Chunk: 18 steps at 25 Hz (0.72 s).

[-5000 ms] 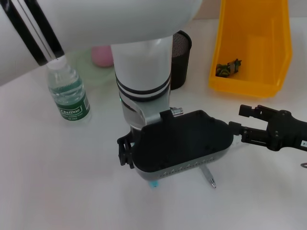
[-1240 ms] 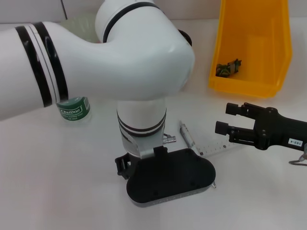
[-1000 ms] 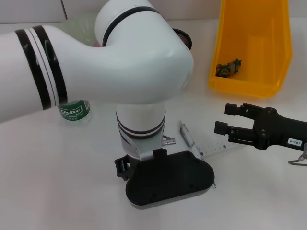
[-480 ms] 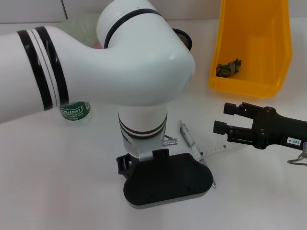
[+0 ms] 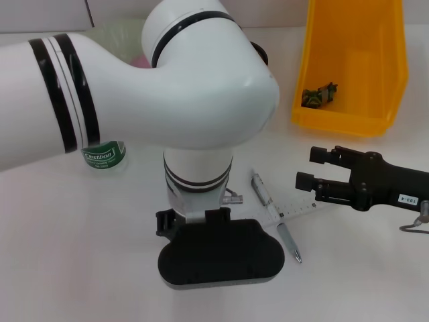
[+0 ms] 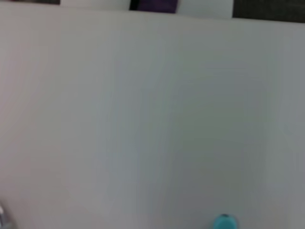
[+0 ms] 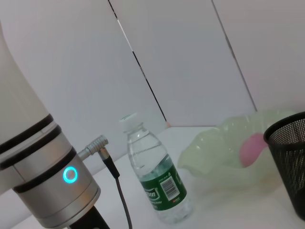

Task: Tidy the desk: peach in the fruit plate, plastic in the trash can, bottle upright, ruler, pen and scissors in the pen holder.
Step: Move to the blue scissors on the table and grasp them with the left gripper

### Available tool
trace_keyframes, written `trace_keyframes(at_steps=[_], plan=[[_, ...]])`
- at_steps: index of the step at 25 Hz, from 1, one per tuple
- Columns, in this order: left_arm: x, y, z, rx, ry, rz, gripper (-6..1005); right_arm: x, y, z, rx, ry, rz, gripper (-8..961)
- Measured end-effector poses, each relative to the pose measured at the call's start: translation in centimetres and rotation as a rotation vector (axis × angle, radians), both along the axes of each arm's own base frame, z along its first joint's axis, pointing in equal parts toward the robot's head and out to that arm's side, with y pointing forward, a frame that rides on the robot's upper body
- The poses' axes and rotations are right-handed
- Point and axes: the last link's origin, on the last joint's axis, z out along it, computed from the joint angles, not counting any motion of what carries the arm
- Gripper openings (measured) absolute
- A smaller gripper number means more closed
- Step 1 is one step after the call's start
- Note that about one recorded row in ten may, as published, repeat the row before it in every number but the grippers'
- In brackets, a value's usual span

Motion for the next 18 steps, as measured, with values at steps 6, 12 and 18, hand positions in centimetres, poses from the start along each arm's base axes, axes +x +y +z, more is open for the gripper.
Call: trace_keyframes(at_steps=[6,12,18], plan=[[-0.2,-0.2,0.1,-0.032,0.018,-0.013,190,-0.4,0.4,-0.1,-0.007,0.002,0.009,794],[0.5,-0.1,0.3,-0.021,-0.007,0.001,173,-0.5,0.5,0.1,-0.004,0.003,0.013,794],[0.8,0.1,0.7,-0.001,-0.009,0.026,156,-0.5,0.6,0.4,0.005,0.019,-0.002,794]])
